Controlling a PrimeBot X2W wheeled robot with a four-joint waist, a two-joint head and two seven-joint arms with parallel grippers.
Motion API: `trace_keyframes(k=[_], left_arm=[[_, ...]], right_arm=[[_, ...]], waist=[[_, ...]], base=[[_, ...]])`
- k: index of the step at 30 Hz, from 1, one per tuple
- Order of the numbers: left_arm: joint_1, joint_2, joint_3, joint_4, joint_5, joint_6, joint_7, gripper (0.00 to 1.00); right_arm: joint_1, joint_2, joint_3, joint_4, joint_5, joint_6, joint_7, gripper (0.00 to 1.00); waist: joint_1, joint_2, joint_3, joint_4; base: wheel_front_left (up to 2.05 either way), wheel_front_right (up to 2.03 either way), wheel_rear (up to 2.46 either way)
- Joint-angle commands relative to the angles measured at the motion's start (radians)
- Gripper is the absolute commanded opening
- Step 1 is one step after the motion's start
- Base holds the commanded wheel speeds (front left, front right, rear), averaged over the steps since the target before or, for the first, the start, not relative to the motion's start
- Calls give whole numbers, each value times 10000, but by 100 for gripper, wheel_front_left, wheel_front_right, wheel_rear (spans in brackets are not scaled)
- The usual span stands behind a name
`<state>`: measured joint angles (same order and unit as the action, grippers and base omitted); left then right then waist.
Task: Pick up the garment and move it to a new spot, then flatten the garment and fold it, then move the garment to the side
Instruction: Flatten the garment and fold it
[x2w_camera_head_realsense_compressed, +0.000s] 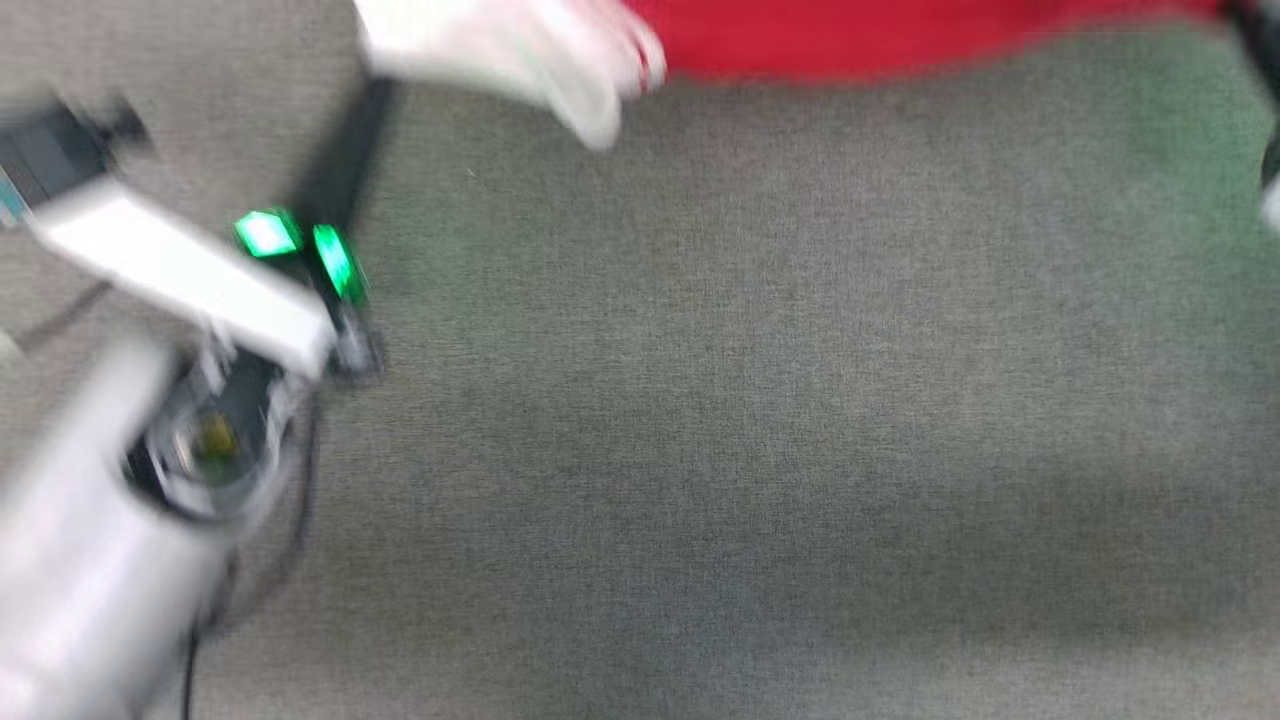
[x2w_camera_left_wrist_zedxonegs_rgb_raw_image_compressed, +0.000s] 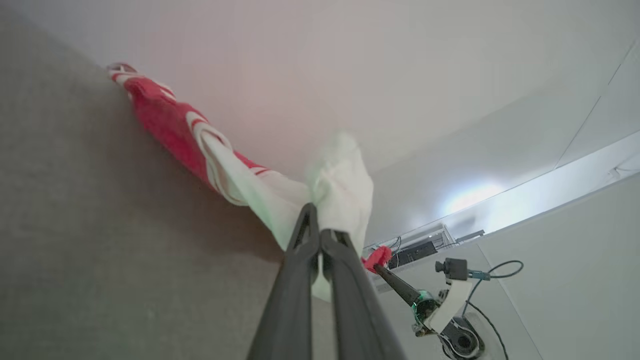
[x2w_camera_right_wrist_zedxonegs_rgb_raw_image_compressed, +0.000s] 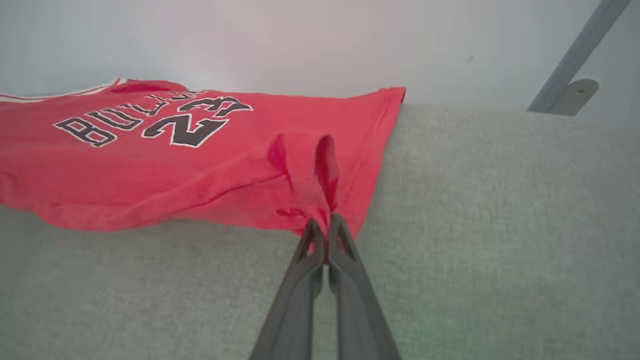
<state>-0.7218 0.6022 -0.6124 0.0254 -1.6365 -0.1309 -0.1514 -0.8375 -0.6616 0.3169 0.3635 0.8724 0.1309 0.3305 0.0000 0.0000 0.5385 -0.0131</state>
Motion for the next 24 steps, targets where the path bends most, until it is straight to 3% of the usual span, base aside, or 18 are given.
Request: trace_keyframes(k=[1, 10, 24], left_arm=[[199, 7, -27, -145, 66, 11, -53, 0], [3197, 876, -526, -1873, 808, 10, -628, 0], [6063, 2693, -1575, -4284, 1253, 10, -831, 0]], right_arm=[[220, -75, -54, -161, 83, -3, 48, 0], [4192, -719, -1275, -2702, 491, -3, 1026, 0], [8252, -295, -3608, -5278, 586, -2, 2556, 0]], waist=[[0, 0, -137, 55], [0, 0, -778, 210], [0, 0, -1394, 164]], base=[[0, 0, 0], [0, 0, 0], [0, 0, 0]])
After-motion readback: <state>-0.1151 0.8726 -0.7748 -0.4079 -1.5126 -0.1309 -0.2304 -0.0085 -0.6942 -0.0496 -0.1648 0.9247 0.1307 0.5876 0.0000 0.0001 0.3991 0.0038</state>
